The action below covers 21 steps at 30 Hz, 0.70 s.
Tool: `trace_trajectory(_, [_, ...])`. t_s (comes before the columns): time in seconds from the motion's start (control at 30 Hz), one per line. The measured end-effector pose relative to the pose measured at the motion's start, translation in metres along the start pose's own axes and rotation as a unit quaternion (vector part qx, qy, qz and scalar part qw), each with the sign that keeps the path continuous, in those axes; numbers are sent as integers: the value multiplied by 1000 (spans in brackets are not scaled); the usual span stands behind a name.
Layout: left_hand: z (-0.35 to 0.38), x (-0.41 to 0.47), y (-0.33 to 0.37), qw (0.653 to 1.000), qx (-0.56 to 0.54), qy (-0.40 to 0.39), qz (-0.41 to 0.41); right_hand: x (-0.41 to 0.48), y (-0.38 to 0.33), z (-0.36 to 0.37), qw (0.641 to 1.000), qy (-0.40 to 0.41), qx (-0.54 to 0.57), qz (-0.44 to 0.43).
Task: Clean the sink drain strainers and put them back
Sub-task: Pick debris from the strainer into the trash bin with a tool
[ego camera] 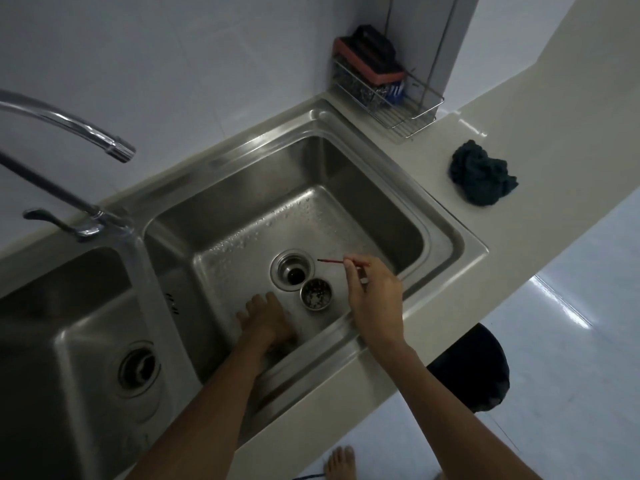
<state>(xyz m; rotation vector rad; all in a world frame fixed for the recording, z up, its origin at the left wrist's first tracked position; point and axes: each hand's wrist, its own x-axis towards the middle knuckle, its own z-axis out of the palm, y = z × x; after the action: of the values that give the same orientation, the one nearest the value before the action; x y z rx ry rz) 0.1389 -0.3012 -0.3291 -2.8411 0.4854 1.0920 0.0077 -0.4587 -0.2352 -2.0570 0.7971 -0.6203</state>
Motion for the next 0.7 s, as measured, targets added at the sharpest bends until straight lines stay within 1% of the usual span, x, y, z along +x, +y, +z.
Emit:
trace_trajectory(0.1, [-10,14,23,996,15,29,85,0,0,-1,1000,7,3,6])
trace_trajectory(0.17, [-11,24,36,986,49,42,156,0,2,-3,1000,16,5,3])
trace_trajectory(0.23, [-8,32,44,975,76,42,206,0,4,-6,1000,17,4,-3])
trace_trajectory(0.33, [1,38,51,971,72,53,222,-2,7,-12,1000,3,-5,-14])
trace_trajectory(0.47, [2,31,59,971,-15,106,213,-4,10,-22,1000,13,8,-22])
trace_trajectory(0.57, [-15,14,67,963,-101,119,221,-3,14,-33,1000,23,16,2])
trace_trajectory(0.7, [-49,-24,87,947,-135,156,245,-5,15,-53,998,37,34,29])
